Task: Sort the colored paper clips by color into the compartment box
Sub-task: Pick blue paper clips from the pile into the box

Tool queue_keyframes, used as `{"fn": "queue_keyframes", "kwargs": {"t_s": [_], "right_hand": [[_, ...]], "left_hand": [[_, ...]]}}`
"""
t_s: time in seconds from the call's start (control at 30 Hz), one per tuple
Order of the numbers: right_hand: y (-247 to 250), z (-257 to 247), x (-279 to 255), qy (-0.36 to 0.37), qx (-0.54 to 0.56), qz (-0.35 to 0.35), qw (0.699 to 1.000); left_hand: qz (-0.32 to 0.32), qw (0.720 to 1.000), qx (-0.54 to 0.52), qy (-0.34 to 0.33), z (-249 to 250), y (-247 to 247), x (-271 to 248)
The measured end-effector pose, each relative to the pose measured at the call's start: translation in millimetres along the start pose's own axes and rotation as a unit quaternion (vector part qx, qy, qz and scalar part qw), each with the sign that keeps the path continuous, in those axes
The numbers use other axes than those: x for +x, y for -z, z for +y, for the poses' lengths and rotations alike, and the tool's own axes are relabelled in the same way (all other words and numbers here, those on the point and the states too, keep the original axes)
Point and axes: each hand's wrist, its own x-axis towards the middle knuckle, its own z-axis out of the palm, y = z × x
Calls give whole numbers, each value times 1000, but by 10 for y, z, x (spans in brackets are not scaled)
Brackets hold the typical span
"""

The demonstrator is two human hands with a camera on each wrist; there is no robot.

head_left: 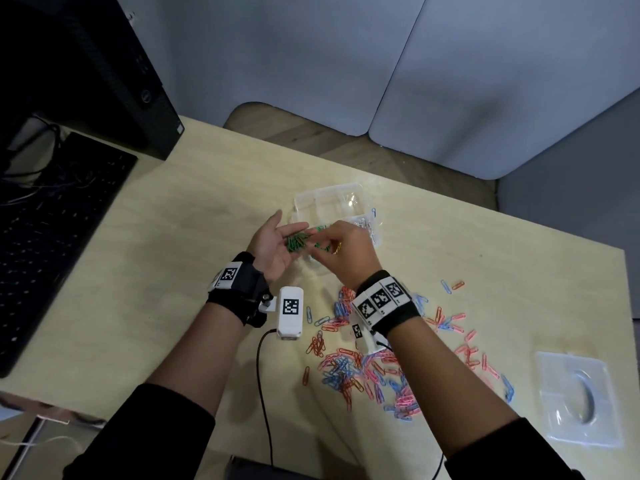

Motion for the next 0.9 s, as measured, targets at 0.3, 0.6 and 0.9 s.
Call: {"fn": "queue_keyframes", "kwargs": {"t_s": [0.3,0.6,0.9], "right_hand": [[-163,-13,100,31,-102,-11,994],[5,95,65,-86,115,50,988],[11,281,29,-207,330,55,919]], "left_hand": [[13,1000,3,14,-21,-44,84],[15,999,-5,-41,-20,-61,178],[68,990,92,-81,-59,-90,183]]}}
